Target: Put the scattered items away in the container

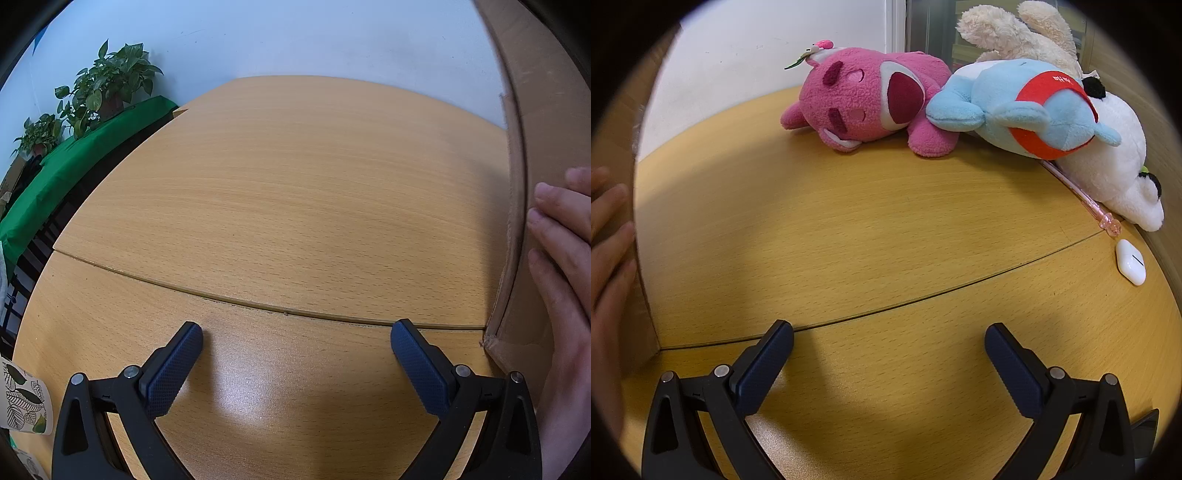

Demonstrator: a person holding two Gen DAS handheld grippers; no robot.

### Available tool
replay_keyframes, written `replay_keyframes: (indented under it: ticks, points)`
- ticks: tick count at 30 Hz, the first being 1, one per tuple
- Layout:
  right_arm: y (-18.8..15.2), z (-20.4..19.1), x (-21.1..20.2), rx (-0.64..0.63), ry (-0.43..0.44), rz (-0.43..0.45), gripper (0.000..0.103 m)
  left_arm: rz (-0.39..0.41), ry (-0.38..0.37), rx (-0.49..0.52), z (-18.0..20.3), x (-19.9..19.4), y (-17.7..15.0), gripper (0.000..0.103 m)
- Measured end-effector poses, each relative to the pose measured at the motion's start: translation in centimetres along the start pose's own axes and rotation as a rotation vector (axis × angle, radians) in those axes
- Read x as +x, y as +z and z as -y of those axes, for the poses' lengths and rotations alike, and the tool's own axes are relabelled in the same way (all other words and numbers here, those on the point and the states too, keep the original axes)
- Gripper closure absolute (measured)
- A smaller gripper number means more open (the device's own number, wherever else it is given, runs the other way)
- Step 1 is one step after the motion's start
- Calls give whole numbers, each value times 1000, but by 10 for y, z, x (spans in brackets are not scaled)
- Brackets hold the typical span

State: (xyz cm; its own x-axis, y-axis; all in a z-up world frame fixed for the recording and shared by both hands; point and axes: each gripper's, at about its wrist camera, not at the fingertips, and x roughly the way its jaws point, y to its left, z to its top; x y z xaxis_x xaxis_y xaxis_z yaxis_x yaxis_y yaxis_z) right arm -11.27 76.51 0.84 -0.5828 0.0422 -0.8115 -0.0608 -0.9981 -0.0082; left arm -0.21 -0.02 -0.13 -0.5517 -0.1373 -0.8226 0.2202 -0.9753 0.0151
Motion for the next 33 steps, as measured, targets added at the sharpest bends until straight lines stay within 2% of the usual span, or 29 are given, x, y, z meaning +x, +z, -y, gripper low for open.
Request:
replay_keyframes:
  ticks: [6,7,8,13,20,33]
  points:
    - [-13,6,7,0,2,0,0,-2,1,0,0,-1,1,0]
    - [-4,5,11,-1,1,-2,0,-14,11,7,0,0,1,0]
    - [-4,7,11,11,41,-26,0,-18,12,8,0,0,1,0]
    - [-1,5,2,12,42,-28,0,-16,11,7,0,0,1,0]
    - [2,-1,1,-1,-13,20,0,-18,13,8,0,1,2,0]
    - [2,0,2,-5,-16,11,0,-18,15,8,0,1,2,0]
